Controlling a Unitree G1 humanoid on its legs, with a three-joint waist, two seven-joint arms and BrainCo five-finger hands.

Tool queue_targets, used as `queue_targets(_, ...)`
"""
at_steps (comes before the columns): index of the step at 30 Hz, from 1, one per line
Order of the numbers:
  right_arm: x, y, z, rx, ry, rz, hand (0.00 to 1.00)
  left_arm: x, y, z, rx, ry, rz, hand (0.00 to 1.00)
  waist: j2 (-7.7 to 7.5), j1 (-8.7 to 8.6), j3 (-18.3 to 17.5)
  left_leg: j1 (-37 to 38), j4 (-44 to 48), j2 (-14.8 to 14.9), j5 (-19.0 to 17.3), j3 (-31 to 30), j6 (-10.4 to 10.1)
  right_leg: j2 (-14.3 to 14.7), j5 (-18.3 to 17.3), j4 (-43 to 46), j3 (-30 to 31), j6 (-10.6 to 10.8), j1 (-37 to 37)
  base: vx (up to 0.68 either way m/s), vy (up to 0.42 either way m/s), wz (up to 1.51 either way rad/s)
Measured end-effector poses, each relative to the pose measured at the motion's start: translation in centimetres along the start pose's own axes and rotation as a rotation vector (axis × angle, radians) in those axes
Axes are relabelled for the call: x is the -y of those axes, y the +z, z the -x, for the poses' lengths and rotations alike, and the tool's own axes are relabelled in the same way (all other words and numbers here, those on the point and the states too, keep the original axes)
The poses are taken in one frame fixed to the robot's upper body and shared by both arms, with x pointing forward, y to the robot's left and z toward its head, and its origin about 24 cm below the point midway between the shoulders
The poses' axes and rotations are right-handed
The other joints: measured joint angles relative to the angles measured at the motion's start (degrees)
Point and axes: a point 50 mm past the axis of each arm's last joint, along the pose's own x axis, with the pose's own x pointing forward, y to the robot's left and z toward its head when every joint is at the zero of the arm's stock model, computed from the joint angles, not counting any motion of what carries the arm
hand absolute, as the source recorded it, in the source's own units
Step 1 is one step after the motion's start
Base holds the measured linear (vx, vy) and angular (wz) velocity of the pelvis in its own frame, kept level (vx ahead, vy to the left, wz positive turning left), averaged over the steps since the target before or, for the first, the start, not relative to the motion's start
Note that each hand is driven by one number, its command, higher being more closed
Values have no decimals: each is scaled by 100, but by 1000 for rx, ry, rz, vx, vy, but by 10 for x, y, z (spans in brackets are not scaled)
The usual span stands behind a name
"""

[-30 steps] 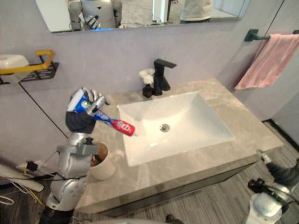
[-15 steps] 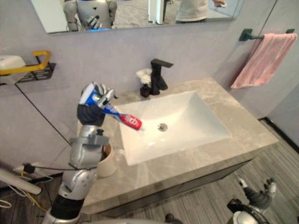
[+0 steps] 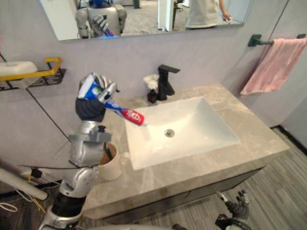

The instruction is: Organize washtable

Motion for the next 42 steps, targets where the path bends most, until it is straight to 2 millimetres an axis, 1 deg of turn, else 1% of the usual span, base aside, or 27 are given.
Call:
queue_targets(2,-6,-8,1,-33,48,8,0,-4,4,-1,13,5,-32,100,-6,3,-1,-25,-6,-9,30,-103,-11,-14,-8,-5,-109,-8,26,-37,-41,23)
queue_targets(4,-7,-13,1,-57,63,12,0,-6,8,-1,26,1,-61,100,-12,52,1,-42,-7,-9,44,-146,-17,-16,-11,-8,-151,-13,28,-26,-36,18)
queue_targets(5,-7,-17,2,-73,79,15,0,-7,15,-2,59,-5,-99,100,-18,114,4,-49,-10,-6,55,-192,-31,-15,-15,-17,-194,-19,45,-21,-38,18)
queue_targets(7,-8,-24,3,-99,94,21,0,-6,25,-2,99,-18,-117,100,-40,120,0,-45,-13,-6,67,-284,-38,-19,-31,-33,-287,-35,102,-16,-42,22)
queue_targets(9,-12,-31,3,-128,132,49,0,-3,42,-2,188,-40,-146,100,-53,159,0,-56,-15,-2,71,-317,-43,-16,-34,-49,-326,-36,117,-21,-36,11)
queue_targets(13,-25,-39,6,-161,203,72,0,-2,58,0,271,-37,-194,100,-71,166,2,-56,-19,-7,83,-433,-46,-23,-38,-93,-445,-42,195,-20,-32,16)
queue_targets(16,-27,-43,7,-179,215,82,0,-5,70,8,323,-17,-230,100,-107,216,14,-85,-20,-8,94,-502,-53,-24,-47,-97,-512,-55,199,-22,-33,9)
queue_targets(18,-26,-46,7,-191,215,88,0,-8,74,13,333,-5,-259,100,-148,232,28,-111,-26,-14,115,-577,-55,-32,-58,-96,-590,-62,210,-13,-30,18)
queue_targets(19,-27,-49,7,-201,217,93,0,-10,76,17,332,10,-277,100,-175,275,45,-119,-27,-12,122,-584,-57,-31,-58,-97,-598,-63,209,-19,-27,13)
queue_targets(22,-28,-52,7,-216,223,97,0,-19,78,30,302,56,-309,100,-199,294,45,-143,-27,-19,136,-621,-52,-39,-62,-97,-647,-68,211,-24,-21,8)
queue_targets(25,-28,-58,9,-245,223,100,0,-26,73,40,246,92,-329,100,-235,295,46,-143,-54,-34,172,-714,-53,-56,-83,-96,-745,-78,252,-28,-21,17)
queue_targets(29,-28,-63,10,-268,223,103,0,-28,73,53,205,113,-343,100,-271,310,54,-141,-161,-23,216,-747,-55,-49,-100,-97,-773,-83,263,-47,-25,6)
queue_targets(34,-31,-66,11,-278,239,111,0,-25,73,61,190,108,-329,100,-290,314,64,-139,-190,-20,216,-767,-55,-48,-119,-103,-801,-80,266,-1,-4,1)
queue_targets(39,-35,-69,12,-291,252,113,0,-23,67,65,156,107,-293,100,-381,306,146,-156,-195,-20,215,-782,-55,-49,-124,-119,-830,-78,266,0,0,0)
queue_targets(42,-36,-70,12,-296,253,114,0,-22,63,68,129,110,-271,100,-397,308,157,-155,-203,-22,215,-783,-54,-52,-125,-121,-834,-78,266,0,0,0)
